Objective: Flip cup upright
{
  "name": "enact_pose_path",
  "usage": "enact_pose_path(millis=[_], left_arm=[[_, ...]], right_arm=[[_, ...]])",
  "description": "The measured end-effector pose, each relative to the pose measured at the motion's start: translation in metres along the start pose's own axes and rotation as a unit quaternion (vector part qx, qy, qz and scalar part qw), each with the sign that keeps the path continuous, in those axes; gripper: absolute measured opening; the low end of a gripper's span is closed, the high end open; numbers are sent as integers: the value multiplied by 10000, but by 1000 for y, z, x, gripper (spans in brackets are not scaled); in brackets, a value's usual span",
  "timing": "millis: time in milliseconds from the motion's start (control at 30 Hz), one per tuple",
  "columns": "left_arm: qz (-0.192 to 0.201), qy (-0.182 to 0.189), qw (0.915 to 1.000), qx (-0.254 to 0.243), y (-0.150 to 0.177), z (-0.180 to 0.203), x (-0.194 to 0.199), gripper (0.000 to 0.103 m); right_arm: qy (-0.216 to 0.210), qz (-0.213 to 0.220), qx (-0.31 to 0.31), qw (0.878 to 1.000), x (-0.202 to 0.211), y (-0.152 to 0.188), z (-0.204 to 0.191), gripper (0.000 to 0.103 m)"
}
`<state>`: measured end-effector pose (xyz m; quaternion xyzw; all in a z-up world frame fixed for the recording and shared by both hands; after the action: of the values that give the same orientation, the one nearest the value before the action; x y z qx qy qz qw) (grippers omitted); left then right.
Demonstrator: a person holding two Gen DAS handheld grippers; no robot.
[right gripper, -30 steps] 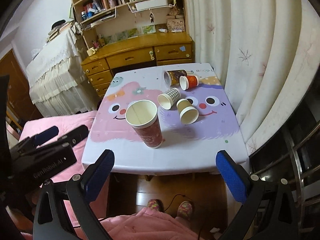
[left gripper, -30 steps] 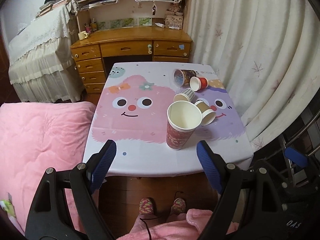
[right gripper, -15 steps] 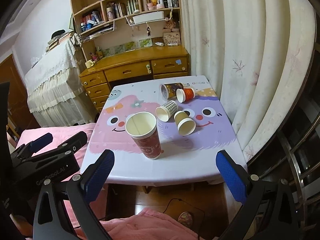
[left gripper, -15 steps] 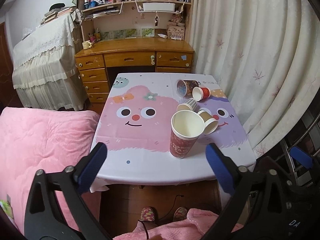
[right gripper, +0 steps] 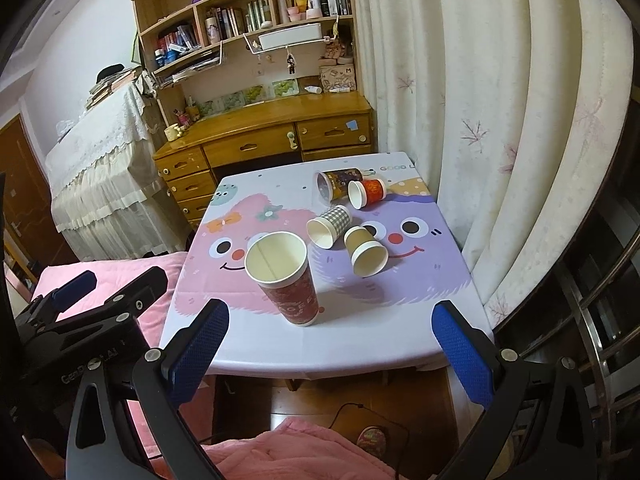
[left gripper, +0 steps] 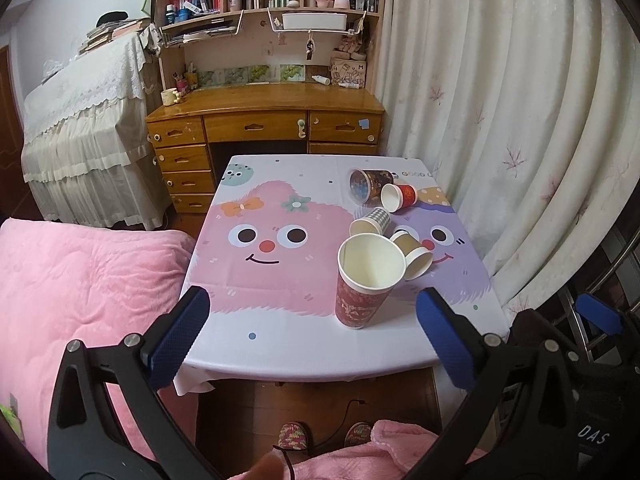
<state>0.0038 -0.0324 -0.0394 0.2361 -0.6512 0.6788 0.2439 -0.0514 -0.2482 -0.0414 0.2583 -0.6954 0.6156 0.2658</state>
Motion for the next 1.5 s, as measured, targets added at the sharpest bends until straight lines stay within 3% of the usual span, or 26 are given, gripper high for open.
enact_pose_path(millis=[1500], left_arm=[[-147, 52, 9999, -21, -2, -5, -24, 102]], right_arm=[[2, -144, -107, 9998, -22, 4, 3, 103]])
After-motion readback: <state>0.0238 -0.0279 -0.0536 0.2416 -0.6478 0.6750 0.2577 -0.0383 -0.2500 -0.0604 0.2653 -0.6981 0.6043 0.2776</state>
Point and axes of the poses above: each gripper's, at about its wrist camera, not at the fingertips, and x roughly against the way its jaws point, z to its right, y to its underside, the point moved 9 cm from there along -x, roughly the way its jaws point, and after that the axes turned 3 degrees about z, right-handed, at the moved point
